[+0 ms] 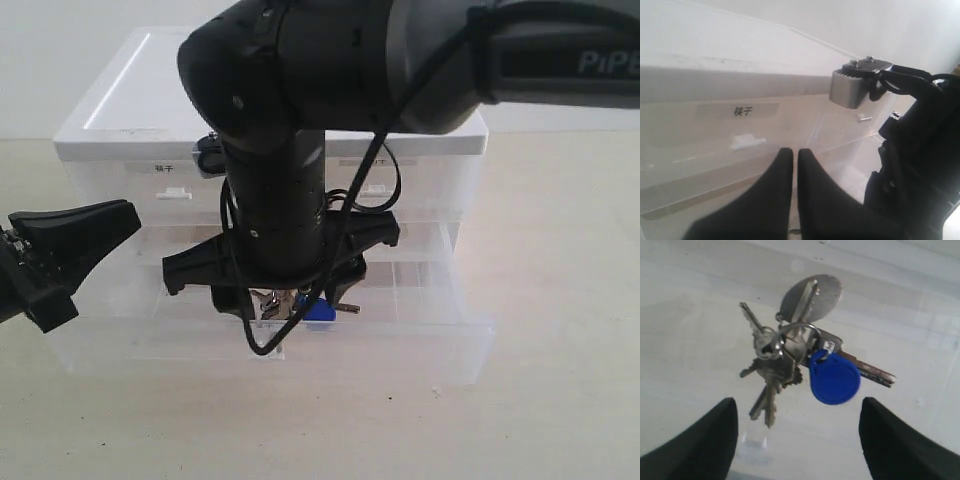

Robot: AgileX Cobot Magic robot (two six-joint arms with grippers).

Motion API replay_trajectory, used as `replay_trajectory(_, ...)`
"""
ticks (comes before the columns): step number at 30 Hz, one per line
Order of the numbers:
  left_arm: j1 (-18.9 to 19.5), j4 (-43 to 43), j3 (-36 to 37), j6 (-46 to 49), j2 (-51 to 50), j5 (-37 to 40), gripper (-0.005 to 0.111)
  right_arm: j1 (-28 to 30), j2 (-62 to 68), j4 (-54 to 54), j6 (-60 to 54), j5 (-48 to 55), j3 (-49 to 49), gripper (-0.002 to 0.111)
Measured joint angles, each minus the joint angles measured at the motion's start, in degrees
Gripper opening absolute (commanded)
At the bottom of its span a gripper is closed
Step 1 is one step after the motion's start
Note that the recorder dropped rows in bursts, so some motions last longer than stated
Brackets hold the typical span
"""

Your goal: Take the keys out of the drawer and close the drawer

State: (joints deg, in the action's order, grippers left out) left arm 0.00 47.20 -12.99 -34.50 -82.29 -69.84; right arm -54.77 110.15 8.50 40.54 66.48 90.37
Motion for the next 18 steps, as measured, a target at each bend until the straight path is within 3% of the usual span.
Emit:
replay_trajectory(5,0.0,0.1,0.0,0.0,0.0,0.0,0.005,-1.6,0.6,0.4,1.7,-9.3,-1.5,0.062)
replay_trajectory(18,0.0,0.4,0.0,-0.4,0.0,0.0,0.005,-1.7,2.5,5.5,3.7,-4.2,-1.5,0.062)
